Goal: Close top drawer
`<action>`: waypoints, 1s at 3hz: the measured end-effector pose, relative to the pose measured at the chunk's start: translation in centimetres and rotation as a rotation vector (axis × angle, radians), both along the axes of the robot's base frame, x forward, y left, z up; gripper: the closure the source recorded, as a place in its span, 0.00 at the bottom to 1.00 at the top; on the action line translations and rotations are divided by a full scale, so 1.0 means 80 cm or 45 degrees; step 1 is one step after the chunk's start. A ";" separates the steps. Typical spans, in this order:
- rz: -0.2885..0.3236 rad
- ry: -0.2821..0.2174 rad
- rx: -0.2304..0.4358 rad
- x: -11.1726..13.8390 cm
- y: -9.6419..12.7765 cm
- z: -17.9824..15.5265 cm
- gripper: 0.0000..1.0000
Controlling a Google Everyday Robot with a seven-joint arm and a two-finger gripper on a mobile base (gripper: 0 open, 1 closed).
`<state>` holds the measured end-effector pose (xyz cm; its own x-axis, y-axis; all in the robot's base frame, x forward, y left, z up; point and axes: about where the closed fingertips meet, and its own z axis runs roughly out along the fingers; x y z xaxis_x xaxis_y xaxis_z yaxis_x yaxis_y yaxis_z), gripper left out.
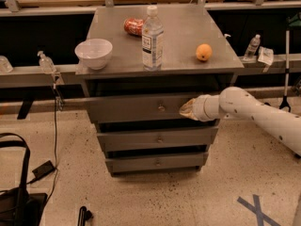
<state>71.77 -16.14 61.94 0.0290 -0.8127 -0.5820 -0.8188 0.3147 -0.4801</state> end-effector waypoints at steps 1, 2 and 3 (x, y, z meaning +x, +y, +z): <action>0.000 -0.006 0.040 0.008 -0.001 0.002 1.00; 0.034 -0.031 0.067 -0.010 0.005 0.013 1.00; 0.064 -0.029 0.088 -0.046 0.011 0.012 1.00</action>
Offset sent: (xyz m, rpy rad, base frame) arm -0.0250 0.0070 0.0150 0.0614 -0.0366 0.0545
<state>68.08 -15.30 62.93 0.0825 -0.7680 -0.6351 -0.8236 0.3063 -0.4774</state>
